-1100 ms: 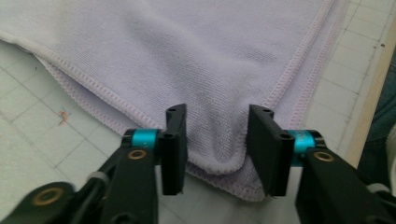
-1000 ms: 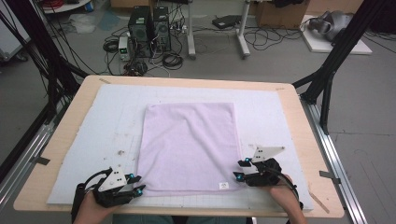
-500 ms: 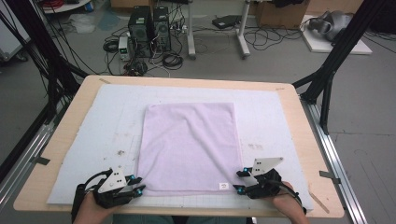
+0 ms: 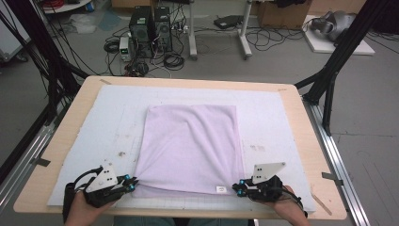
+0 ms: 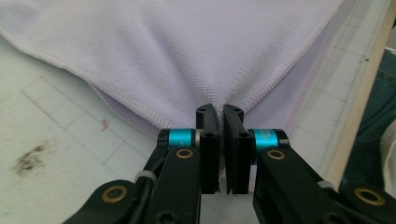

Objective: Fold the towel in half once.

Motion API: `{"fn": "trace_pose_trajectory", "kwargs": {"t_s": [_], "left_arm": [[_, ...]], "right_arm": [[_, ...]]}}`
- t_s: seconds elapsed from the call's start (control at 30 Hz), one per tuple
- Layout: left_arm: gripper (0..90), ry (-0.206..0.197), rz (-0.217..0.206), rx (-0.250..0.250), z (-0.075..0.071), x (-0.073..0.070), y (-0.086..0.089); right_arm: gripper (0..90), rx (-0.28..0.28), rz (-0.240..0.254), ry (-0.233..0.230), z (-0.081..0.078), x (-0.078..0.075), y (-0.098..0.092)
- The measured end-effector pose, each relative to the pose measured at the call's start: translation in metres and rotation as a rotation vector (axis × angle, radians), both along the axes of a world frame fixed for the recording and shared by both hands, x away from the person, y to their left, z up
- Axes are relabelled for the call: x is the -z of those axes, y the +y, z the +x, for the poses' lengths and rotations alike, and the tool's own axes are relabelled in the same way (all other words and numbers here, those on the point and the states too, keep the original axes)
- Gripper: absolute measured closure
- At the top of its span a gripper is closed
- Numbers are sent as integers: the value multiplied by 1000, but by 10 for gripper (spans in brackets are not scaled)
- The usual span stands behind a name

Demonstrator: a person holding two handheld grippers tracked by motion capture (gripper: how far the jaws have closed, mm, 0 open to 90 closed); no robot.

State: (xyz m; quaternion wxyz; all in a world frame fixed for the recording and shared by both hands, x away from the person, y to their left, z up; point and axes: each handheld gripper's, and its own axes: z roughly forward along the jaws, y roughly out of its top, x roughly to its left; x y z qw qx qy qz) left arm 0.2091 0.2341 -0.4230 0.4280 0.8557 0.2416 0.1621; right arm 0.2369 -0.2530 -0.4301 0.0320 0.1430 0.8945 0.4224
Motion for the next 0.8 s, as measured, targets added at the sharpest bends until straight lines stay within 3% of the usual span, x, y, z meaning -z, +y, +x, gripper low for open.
{"fn": "trace_pose_trajectory", "kwargs": {"t_s": [0.1, 0.17, 0.3, 0.4, 0.47, 0.5, 0.6, 0.7, 0.8], "left_arm": [[853, 27, -20, 22, -6, -2, 4], [850, 34, -18, 31, -8, 3, -1], [792, 56, -14, 61, -7, 12, -15], [615, 77, -12, 66, -5, 14, -20], [527, 85, -27, 52, -3, 13, -18], [510, 86, -38, 46, -2, 12, -16], [500, 85, -54, 35, 0, 10, -12], [539, 79, -67, 40, 2, 10, -11], [578, 83, -92, 44, 4, 8, -8]], "right_arm": [[864, -20, -17, -12, -6, -4, 4], [864, -3, -32, -25, -6, -5, 1], [861, 57, 1, -45, -1, -12, -14], [796, 43, -11, -28, -1, -13, -16], [686, 60, 24, 16, 3, -13, -20], [660, 79, 47, 13, 5, -13, -23], [636, 143, 61, 11, 13, -13, -25], [636, 155, 27, 2, 24, -8, -16], [636, 161, 69, 11, 35, -10, -13]]}}
